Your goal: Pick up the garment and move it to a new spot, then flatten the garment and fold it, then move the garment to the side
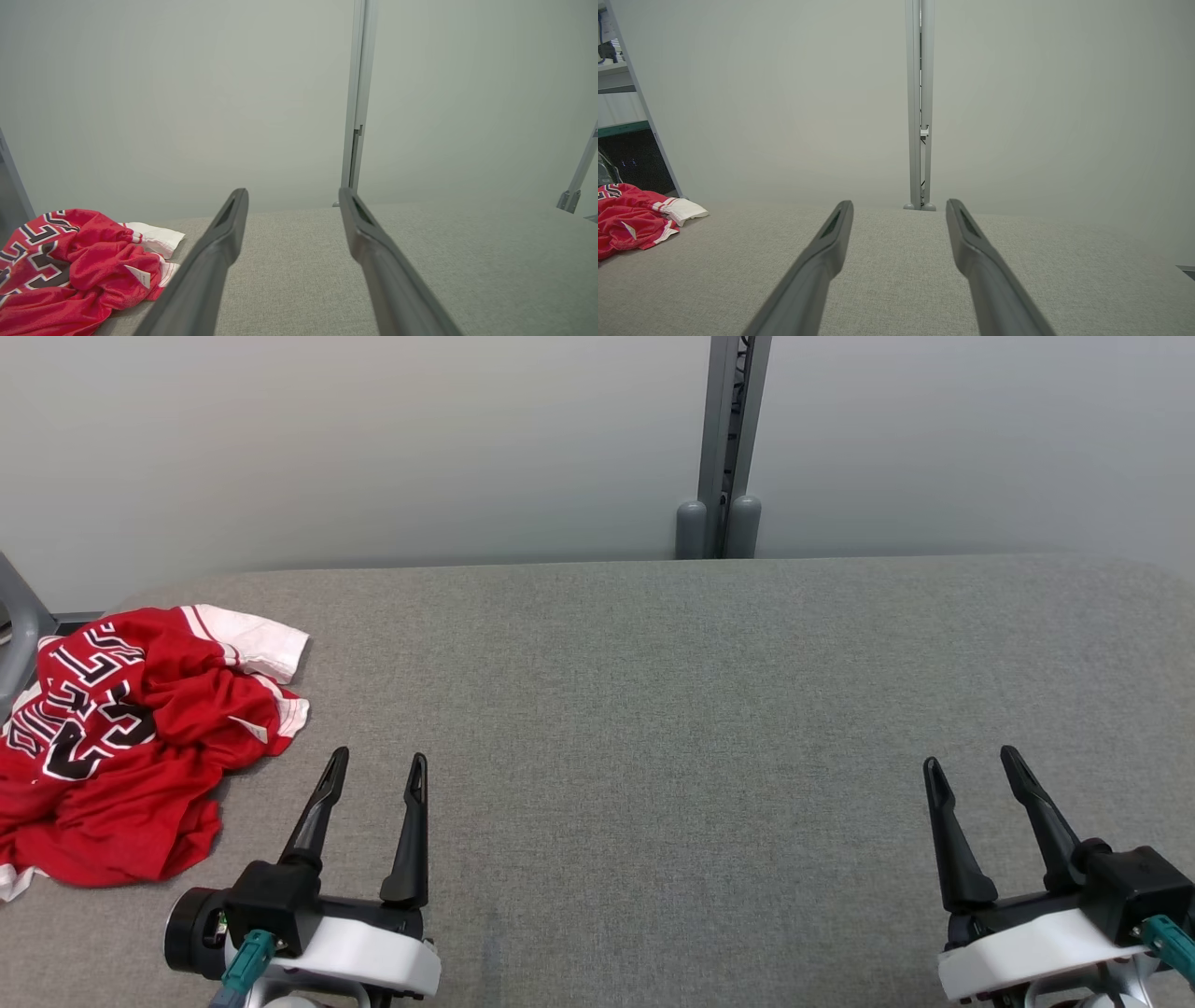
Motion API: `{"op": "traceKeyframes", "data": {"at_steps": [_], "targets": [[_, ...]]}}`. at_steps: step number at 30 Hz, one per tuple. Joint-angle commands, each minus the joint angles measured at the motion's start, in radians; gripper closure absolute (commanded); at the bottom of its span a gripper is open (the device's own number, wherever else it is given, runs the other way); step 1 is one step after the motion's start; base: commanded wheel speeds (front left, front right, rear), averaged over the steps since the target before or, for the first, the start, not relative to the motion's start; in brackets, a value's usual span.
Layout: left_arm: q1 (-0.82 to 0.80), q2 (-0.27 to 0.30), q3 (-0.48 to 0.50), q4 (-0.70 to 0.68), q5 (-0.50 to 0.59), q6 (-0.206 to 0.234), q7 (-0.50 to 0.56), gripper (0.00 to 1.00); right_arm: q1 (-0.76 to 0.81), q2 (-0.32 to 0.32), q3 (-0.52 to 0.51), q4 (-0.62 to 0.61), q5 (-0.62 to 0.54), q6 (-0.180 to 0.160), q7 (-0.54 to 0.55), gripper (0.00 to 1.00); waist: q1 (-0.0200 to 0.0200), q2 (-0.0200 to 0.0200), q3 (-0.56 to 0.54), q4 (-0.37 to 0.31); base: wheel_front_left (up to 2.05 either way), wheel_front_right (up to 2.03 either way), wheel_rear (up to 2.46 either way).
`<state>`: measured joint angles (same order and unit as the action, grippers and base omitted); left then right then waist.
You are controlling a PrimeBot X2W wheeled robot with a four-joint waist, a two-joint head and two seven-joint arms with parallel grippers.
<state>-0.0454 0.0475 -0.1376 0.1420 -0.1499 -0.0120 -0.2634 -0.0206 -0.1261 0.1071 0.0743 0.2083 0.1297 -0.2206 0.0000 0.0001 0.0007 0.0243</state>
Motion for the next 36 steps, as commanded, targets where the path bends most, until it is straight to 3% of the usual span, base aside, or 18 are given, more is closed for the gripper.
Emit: {"op": "traceKeyframes", "data": {"at_steps": [1, 24, 36], "targets": [[-0.008, 0.005, 0.002, -0.002, 0.003, 0.004, -0.002, 0.0, 0.006, -0.005, -0.002, -0.004, -0.005, 0.002, -0.009, 0.0, 0.0, -0.0001, 0.0, 0.0, 0.0, 0.0, 0.0], [-0.017, 0.005, -0.001, 0.023, -0.019, -0.002, -0.002, 0.0, 0.011, 0.004, -0.007, -0.004, 0.009, 0.002, -0.01, 0.0, 0.0, -0.0001, 0.0, 0.009, 0.0, 0.0, 0.0], [-0.022, 0.005, 0.012, 0.052, -0.054, 0.004, -0.002, 0.0, 0.024, 0.012, 0.016, 0.007, 0.032, 0.002, -0.019, 0.0, 0.0, -0.0001, -0.005, 0.114, 0.0, 0.0, 0.0]]}}
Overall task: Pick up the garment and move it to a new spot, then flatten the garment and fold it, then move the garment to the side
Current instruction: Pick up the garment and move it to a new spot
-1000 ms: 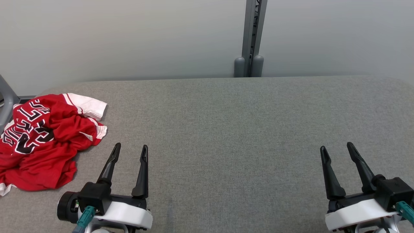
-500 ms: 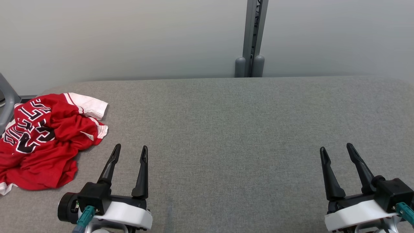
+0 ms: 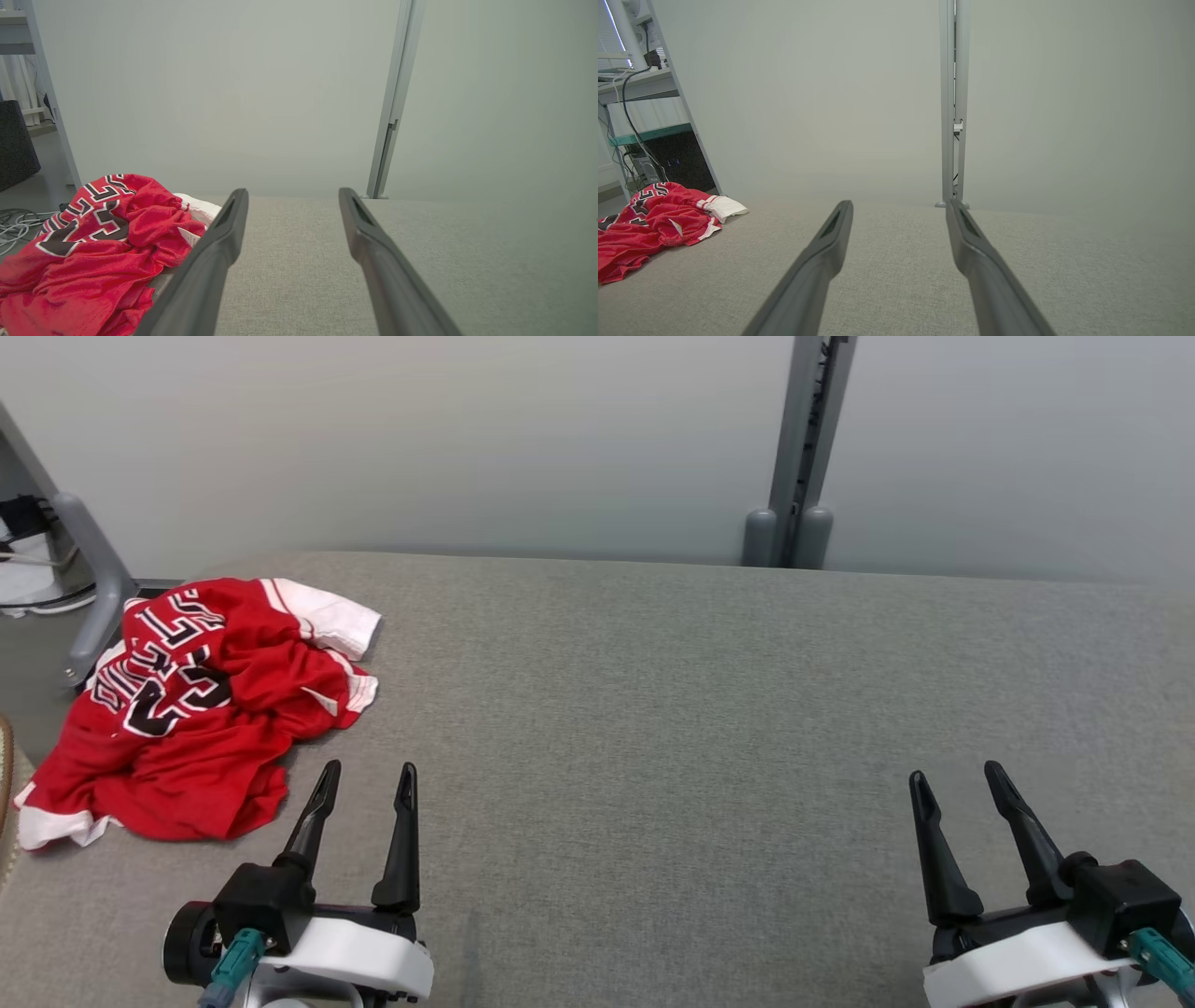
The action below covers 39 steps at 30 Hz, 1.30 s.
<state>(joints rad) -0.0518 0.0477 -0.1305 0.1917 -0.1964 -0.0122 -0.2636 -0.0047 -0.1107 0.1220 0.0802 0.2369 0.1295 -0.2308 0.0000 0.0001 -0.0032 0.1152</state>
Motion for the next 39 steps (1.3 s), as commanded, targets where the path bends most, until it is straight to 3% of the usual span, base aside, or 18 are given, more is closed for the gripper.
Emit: {"op": "traceKeyframes", "data": {"at_steps": [1, 22, 32, 39], "targets": [[-0.017, 0.005, 0.008, 0.004, -0.011, 0.005, -0.002, 0.0, 0.009, -0.003, 0.005, 0.002, 0.005, 0.002, -0.01, 0.0, 0.0, -0.0001, -0.001, 0.035, 0.0, 0.0, 0.0], [-0.007, 0.005, 0.03, 0.031, -0.03, 0.009, -0.002, 0.0, -0.001, -0.007, 0.058, 0.027, 0.038, 0.002, -0.027, 0.0, 0.0, -0.0001, 0.0, 0.284, 0.0, 0.0, 0.0], [-0.015, 0.014, 0.035, 0.036, -0.039, 0.017, 0.02, 0.0, -0.005, -0.007, 0.076, 0.037, 0.05, 0.002, -0.03, 0.0, 0.0, -0.0001, -0.011, 0.299, 0.0, 0.0, 0.0], [-0.122, 0.062, 0.049, -0.012, -0.086, -0.011, 0.21, 0.0, -0.017, -0.019, 0.089, 0.011, 0.056, 0.002, -0.033, 0.0, 0.0, -0.0001, 0.023, 0.28, 0.0, 0.0, 0.0]]}}
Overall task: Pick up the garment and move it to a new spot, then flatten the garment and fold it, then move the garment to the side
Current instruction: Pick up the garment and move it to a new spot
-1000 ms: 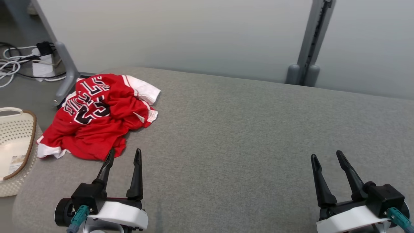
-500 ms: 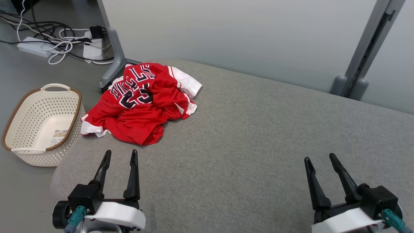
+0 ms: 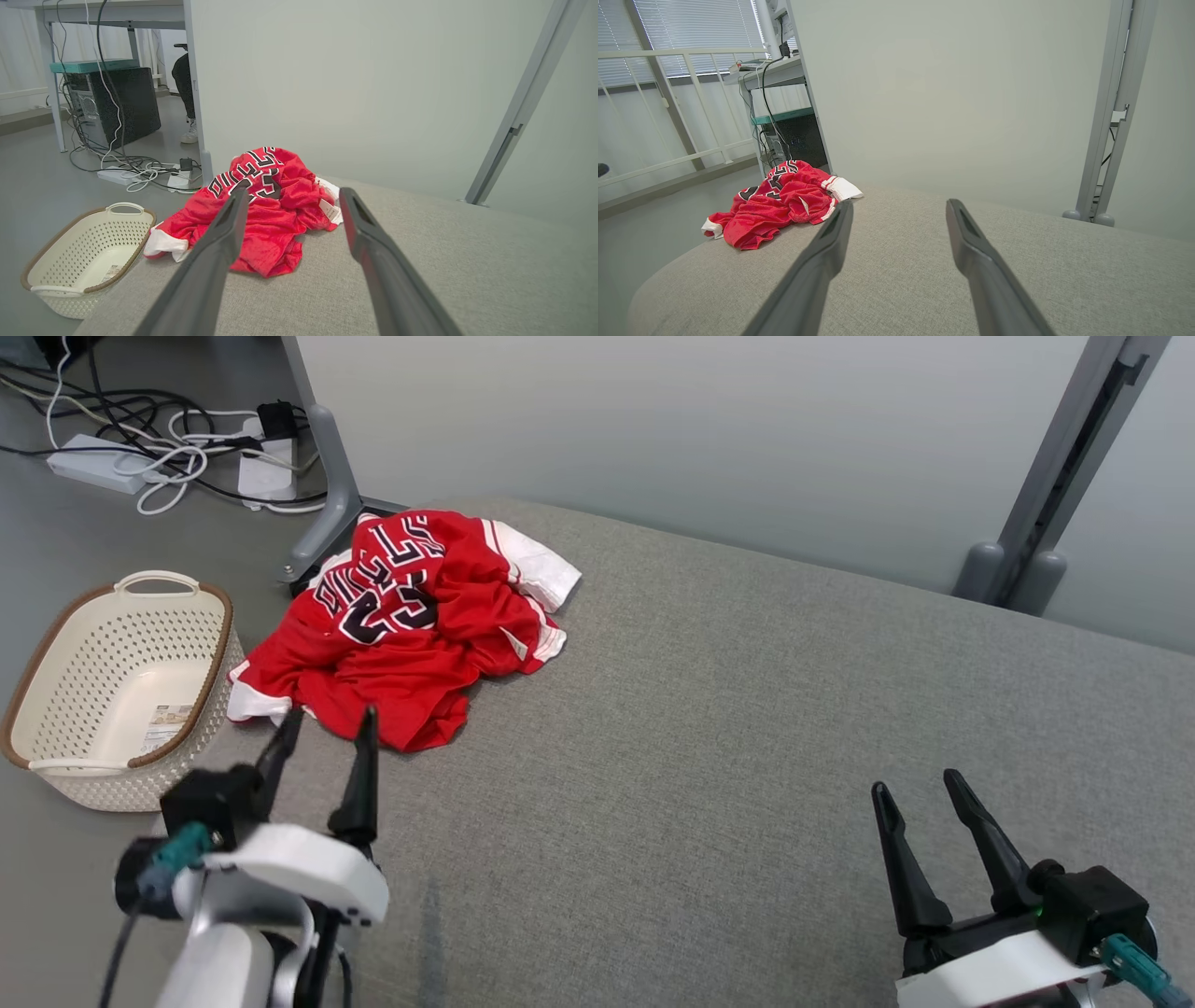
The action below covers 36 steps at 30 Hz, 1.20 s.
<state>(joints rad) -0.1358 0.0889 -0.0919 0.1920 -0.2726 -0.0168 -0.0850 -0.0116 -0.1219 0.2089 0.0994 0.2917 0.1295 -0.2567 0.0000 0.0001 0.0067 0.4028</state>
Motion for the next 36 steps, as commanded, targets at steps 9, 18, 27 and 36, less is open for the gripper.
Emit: {"op": "traceKeyframes", "data": {"at_steps": [9, 18, 27, 36], "targets": [[-0.284, 0.107, 0.074, 0.031, -0.127, -0.043, 0.313, 0.0, -0.048, -0.025, 0.002, -0.049, -0.007, 0.002, -0.002, 0.0, 0.0, -0.0001, 0.098, -0.058, 0.0, 0.0, 0.0], [-0.589, 0.215, 0.134, 0.298, -0.244, -0.079, 0.492, 0.0, -0.123, -0.035, 0.004, -0.08, -0.02, 0.002, 0.012, 0.0, 0.0, -0.0001, 0.245, -0.175, 0.0, 0.0, 0.0], [-0.793, 0.346, 0.134, 0.586, -0.286, -0.105, 0.6, 0.0, -0.191, -0.028, -0.002, -0.112, -0.032, 0.002, 0.006, 0.0, 0.0, -0.0001, 0.385, -0.312, 0.0, 0.0, 0.0], [-0.871, 0.418, 0.078, 0.8, -0.277, -0.113, 0.63, 0.0, -0.218, -0.017, -0.008, -0.117, -0.036, 0.002, -0.003, 0.0, 0.0, -0.0001, 0.449, -0.376, 0.0, 0.0, 0.0]]}}
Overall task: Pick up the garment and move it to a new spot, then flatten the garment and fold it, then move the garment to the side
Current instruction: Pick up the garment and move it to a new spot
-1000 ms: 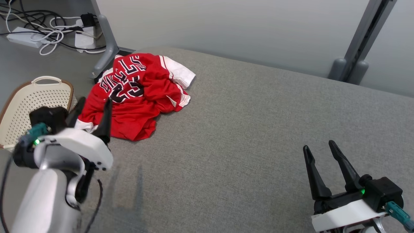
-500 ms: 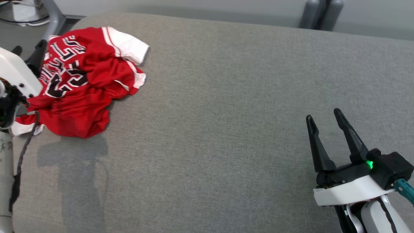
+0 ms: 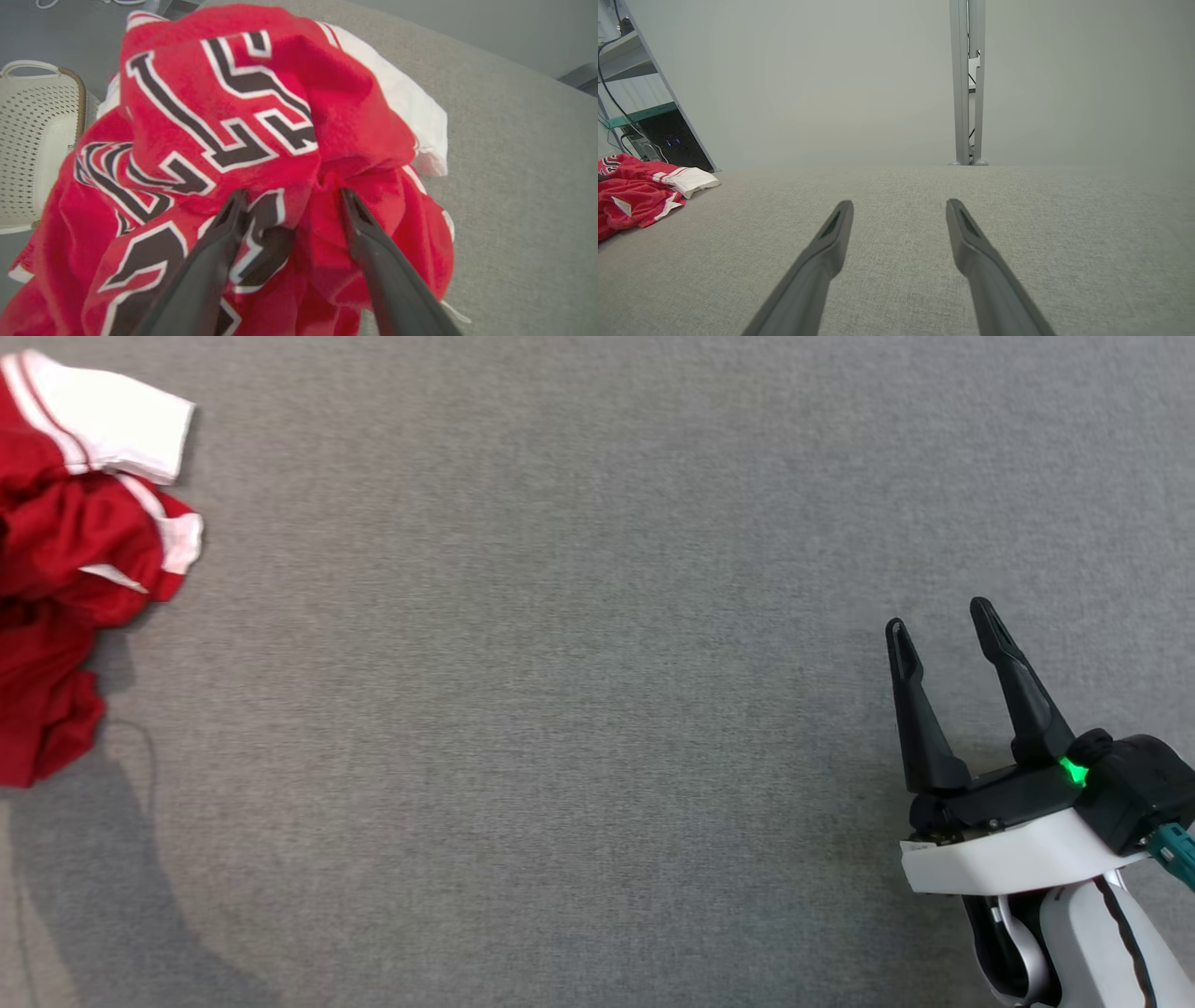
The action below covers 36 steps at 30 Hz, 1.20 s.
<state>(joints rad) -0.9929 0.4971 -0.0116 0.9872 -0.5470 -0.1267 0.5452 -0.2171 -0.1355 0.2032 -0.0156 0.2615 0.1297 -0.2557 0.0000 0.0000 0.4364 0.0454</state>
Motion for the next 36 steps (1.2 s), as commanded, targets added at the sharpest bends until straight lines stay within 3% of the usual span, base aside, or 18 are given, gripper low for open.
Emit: {"op": "traceKeyframes", "data": {"at_steps": [1, 2, 3, 4, 5, 6, 13, 21, 29, 36], "targets": [[-0.021, 0.018, -0.009, 0.02, -0.002, -0.003, 0.0, 0.0, -0.015, -0.003, -0.003, -0.002, -0.006, 0.002, -0.006, 0.0, 0.0, 0.0, 0.022, -0.02, 0.0, 0.0, 0.0], [-0.028, 0.023, -0.013, 0.033, -0.004, -0.004, -0.008, 0.0, -0.017, -0.002, -0.004, -0.002, -0.006, 0.002, -0.007, 0.0, 0.0, 0.0, 0.024, -0.021, 0.0, 0.0, 0.0], [-0.032, 0.025, -0.017, 0.044, -0.005, -0.004, -0.016, 0.11, -0.018, -0.002, -0.004, -0.002, -0.007, 0.002, -0.008, 0.0, 0.0, 0.0, 0.025, -0.022, 0.0, 0.0, 0.0], [-0.032, 0.025, -0.023, 0.055, -0.004, -0.004, -0.024, 0.48, -0.019, -0.001, -0.005, -0.002, -0.007, 0.002, -0.008, 0.0, 0.0, 0.0, 0.025, -0.022, 0.0, 0.0, 0.0], [-0.034, 0.024, -0.029, 0.066, -0.003, -0.004, -0.029, 0.63, -0.02, 0.0, -0.006, -0.002, -0.008, 0.002, -0.009, 0.0, 0.0, 0.0, 0.025, -0.022, 0.0, 0.0, 0.0], [-0.039, 0.024, -0.035, 0.075, -0.001, -0.004, -0.037, 1.0, -0.02, 0.0, -0.006, -0.002, -0.007, 0.002, -0.009, 0.0, 0.0, 0.0, 0.026, -0.022, 0.0, 0.0, 0.0], [-0.056, 0.025, -0.079, 0.081, -0.016, -0.004, -0.076, 1.0, -0.017, 0.004, -0.002, 0.012, -0.011, 0.002, -0.012, 0.0, 0.0, 0.0, 0.007, -0.015, 0.0, 0.0, 0.0], [-0.04, 0.045, -0.216, -0.011, -0.04, -0.004, -0.139, 1.0, 0.011, 0.009, 0.004, 0.039, 0.012, 0.002, -0.011, 0.0, 0.0, 0.0, -0.116, -0.006, 0.0, 0.0, 0.0], [-0.063, 0.079, -0.396, -0.211, -0.081, -0.004, -0.16, 1.0, 0.07, 0.022, 0.005, 0.053, 0.026, 0.002, -0.011, 0.0, 0.0, 0.0, -0.252, -0.015, 0.0, 0.0, 0.0], [-0.072, 0.065, -0.509, -0.438, -0.134, -0.004, -0.138, 1.0, 0.115, 0.029, 0.001, 0.05, 0.035, 0.002, -0.011, 0.0, 0.0, 0.0, -0.346, -0.067, 0.0, 0.0, 0.0]]}}
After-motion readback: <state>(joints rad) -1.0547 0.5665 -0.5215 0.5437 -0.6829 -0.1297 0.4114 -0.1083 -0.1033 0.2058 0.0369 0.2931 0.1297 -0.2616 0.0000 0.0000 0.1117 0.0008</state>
